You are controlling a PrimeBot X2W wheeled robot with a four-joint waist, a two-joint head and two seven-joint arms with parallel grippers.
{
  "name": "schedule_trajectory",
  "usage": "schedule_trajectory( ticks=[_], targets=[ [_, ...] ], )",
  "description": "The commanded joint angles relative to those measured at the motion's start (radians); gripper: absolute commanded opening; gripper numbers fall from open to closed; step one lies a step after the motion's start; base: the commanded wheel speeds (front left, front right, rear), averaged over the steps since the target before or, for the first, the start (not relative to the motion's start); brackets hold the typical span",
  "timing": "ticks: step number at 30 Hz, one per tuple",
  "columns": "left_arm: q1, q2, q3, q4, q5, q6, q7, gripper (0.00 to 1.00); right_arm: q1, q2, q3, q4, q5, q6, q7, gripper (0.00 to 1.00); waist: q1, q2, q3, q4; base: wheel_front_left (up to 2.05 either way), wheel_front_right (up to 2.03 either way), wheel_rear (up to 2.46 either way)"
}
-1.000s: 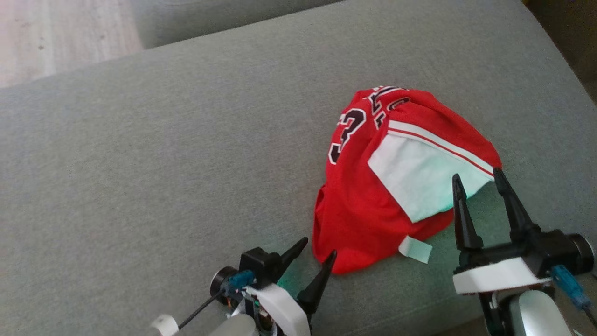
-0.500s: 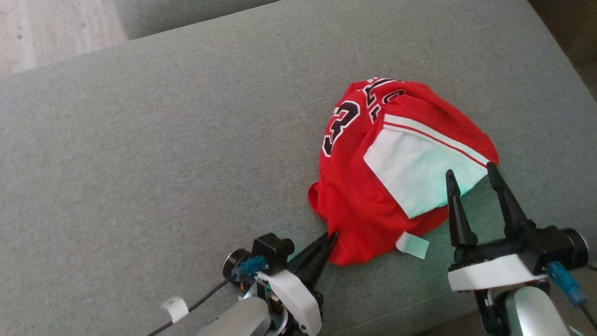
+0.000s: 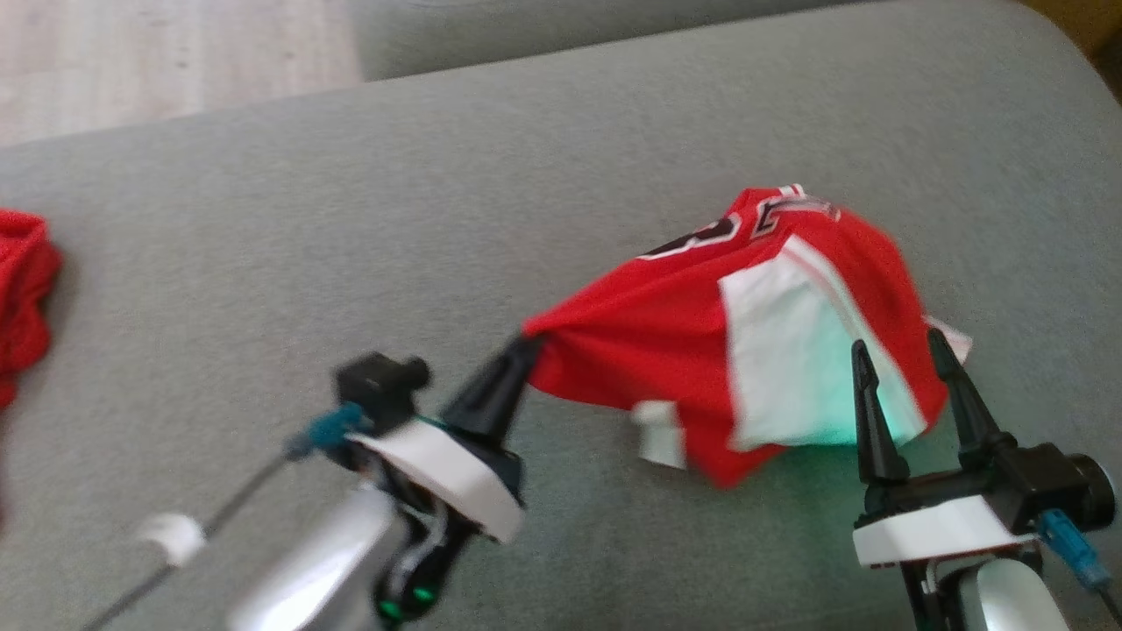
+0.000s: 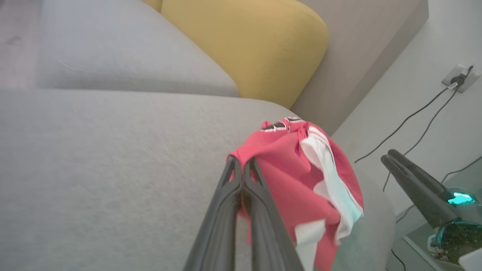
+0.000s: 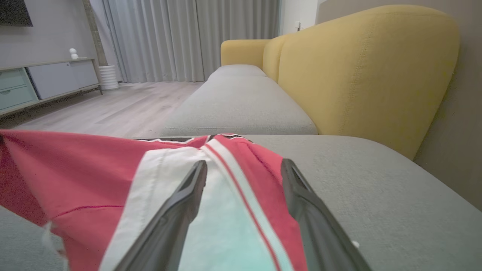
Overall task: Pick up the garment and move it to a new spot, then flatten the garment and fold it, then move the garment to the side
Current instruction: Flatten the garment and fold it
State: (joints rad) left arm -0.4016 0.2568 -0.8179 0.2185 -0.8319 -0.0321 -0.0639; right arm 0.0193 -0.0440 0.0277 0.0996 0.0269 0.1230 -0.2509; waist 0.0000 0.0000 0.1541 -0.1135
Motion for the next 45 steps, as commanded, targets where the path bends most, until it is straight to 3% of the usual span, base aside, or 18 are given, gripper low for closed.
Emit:
schedule_trajectory(
  ticks=[1, 5, 9, 13, 14, 15, 16, 17, 21, 23, 27, 32, 39, 45],
  targets=[
    [-0.011, 0.051, 0.057, -0.09, -0.009, 0.027, 0.026, 0.0, -0.009, -0.006, 0.025, -0.029, 0.009, 0.008, -0.011, 1.0, 0.0, 0.0, -0.025, 0.037, 0.0, 0.0, 0.0],
    [0.047, 0.19, 0.123, -0.238, -0.03, 0.137, 0.116, 0.0, -0.008, -0.006, 0.03, -0.028, 0.018, 0.008, -0.011, 1.0, 0.0, 0.0, -0.034, 0.061, 0.0, 0.0, 0.0],
    [0.119, 0.338, 0.169, -0.283, 0.017, 0.274, 0.178, 0.0, -0.009, -0.006, 0.032, -0.027, 0.022, 0.008, -0.011, 1.0, 0.0, 0.0, -0.03, 0.07, 0.0, 0.0, 0.0],
    [0.177, 0.369, 0.186, -0.263, 0.032, 0.353, 0.178, 0.0, -0.007, -0.006, 0.03, -0.024, 0.024, 0.008, -0.011, 1.0, 0.0, 0.0, -0.024, 0.075, 0.0, 0.0, 0.0],
    [0.185, 0.365, 0.186, -0.249, 0.04, 0.365, 0.164, 0.16, -0.008, -0.006, 0.031, -0.023, 0.024, 0.008, -0.011, 1.0, 0.0, 0.0, -0.023, 0.075, 0.0, 0.0, 0.0],
    [0.193, 0.358, 0.182, -0.237, 0.043, 0.369, 0.155, 0.43, -0.008, -0.006, 0.033, -0.023, 0.024, 0.008, -0.011, 1.0, 0.0, 0.0, -0.022, 0.074, 0.0, 0.0, 0.0],
    [0.202, 0.343, 0.184, -0.227, 0.033, 0.371, 0.145, 0.56, -0.008, -0.006, 0.034, -0.022, 0.025, 0.008, -0.011, 1.0, 0.0, 0.0, -0.022, 0.073, 0.0, 0.0, 0.0],
    [0.21, 0.332, 0.188, -0.219, 0.027, 0.374, 0.133, 1.0, -0.008, -0.006, 0.035, -0.022, 0.025, 0.008, -0.011, 1.0, 0.0, 0.0, -0.022, 0.07, 0.0, 0.0, 0.0],
    [0.246, 0.33, 0.206, -0.21, 0.021, 0.398, 0.1, 1.0, -0.008, -0.006, 0.029, -0.023, 0.022, 0.008, -0.011, 1.0, 0.0, 0.0, -0.022, 0.058, 0.0, 0.0, 0.0],
    [0.271, 0.347, 0.232, -0.234, 0.019, 0.431, 0.085, 1.0, -0.007, -0.006, 0.027, -0.024, 0.02, 0.008, -0.011, 1.0, 0.0, 0.0, -0.024, 0.05, 0.0, 0.0, 0.0],
    [0.304, 0.364, 0.271, -0.376, 0.019, 0.479, 0.054, 1.0, -0.003, -0.006, 0.02, -0.031, 0.02, 0.008, -0.011, 1.0, 0.0, 0.0, -0.019, 0.045, 0.0, 0.0, 0.0],
    [0.264, 0.296, 0.185, -0.497, 0.004, 0.425, 0.103, 1.0, -0.016, -0.006, 0.028, -0.03, 0.014, 0.008, -0.011, 1.0, 0.0, 0.0, 0.0, 0.037, 0.0, 0.0, 0.0],
    [0.232, 0.195, 0.073, -0.385, -0.009, 0.375, 0.156, 1.0, -0.042, -0.006, 0.043, -0.03, 0.018, 0.008, -0.011, 1.0, 0.0, 0.0, 0.017, -0.004, 0.0, 0.0, 0.0],
    [0.233, 0.138, 0.04, -0.267, -0.038, 0.333, 0.154, 1.0, -0.032, -0.006, 0.031, -0.027, 0.018, 0.008, -0.011, 1.0, 0.0, 0.0, 0.022, -0.031, 0.0, 0.0, 0.0]
  ],
)
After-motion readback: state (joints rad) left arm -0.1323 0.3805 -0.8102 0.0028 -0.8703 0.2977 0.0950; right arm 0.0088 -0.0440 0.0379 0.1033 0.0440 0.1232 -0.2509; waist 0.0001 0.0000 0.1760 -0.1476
